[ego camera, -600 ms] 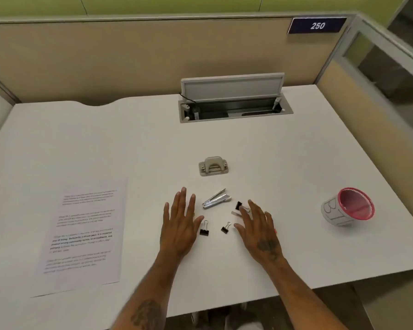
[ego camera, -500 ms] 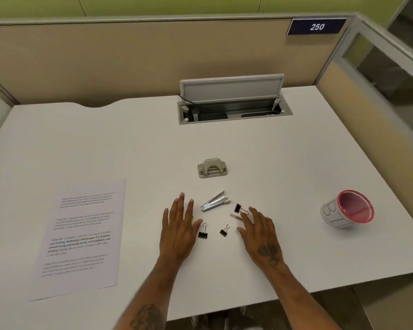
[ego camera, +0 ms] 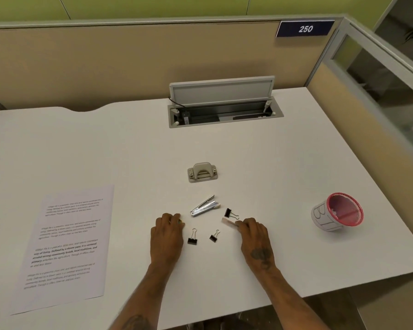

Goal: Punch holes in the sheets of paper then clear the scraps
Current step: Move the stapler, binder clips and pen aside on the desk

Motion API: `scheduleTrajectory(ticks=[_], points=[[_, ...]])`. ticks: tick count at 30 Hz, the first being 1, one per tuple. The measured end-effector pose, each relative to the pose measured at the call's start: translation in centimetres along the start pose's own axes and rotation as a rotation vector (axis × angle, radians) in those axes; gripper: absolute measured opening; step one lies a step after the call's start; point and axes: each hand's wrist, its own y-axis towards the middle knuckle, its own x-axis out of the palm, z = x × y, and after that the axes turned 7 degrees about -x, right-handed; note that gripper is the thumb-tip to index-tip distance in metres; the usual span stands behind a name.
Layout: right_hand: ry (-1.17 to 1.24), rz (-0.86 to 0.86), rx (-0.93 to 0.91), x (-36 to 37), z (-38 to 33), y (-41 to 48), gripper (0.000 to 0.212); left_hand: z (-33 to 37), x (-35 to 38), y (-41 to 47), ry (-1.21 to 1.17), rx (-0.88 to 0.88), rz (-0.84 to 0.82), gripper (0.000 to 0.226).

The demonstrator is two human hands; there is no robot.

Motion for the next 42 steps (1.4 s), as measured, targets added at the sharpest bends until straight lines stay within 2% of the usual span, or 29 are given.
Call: scheduleTrajectory(ticks=[4,6,8,10,11,13,14,18,23,26,31,35,42], points=[[0.195,-0.048,0.213,-0.6,-0.4,1.6,0.026,0.4,-0.6,0.9,-0.273,-0.053,0.03,0.019],[0.256,-0.111,0.266,-0.4,-0.5,2.9,0.027,1.3,-1.1,1.5,-0.378,-0.023,0.022,0.023],[0.308,-0.153,0.296,0.0,-0.7,3.9,0.024,2.5,-1.3,2.3,-0.369,0.079,-0.016,0.034],[0.424,-0.175,0.406,0.2,-1.0,4.8,0.017,3.7,-1.4,3.1,-0.339,0.126,-0.1,0.037],[0.444,-0.19,0.432,0.3,-1.1,5.1,0.024,4.2,-1.4,3.5,-0.306,0.143,-0.127,0.036],[0.398,-0.234,0.382,0.7,-1.0,5.3,0.045,4.8,-0.9,4.0,-0.23,0.174,-0.153,0.036],[0.38,-0.228,0.365,0.8,-1.0,5.4,0.048,4.9,-0.6,4.2,-0.2,0.186,-0.17,0.041],[0.305,-0.261,0.296,1.3,-1.0,5.7,0.043,4.9,0.6,4.6,-0.06,0.219,-0.242,0.058],[0.223,-0.291,0.275,0.7,-1.1,6.2,0.031,5.7,1.0,4.7,-0.009,0.19,-0.201,0.038],[0.23,-0.223,0.306,-0.8,-0.1,7.0,0.032,5.9,1.2,4.9,-0.022,0.23,-0.168,0.033],[0.27,-0.014,0.42,-5.5,4.9,10.6,0.032,10.4,0.6,6.2,-0.121,0.326,-0.113,0.033],[0.189,0.058,0.443,-9.7,11.4,13.9,0.033,17.1,0.2,8.3,-0.193,0.419,-0.103,0.03],[0.158,-0.118,0.504,-12.1,23.6,16.9,0.032,29.1,2.9,12.1,-0.192,0.379,-0.211,0.03]])
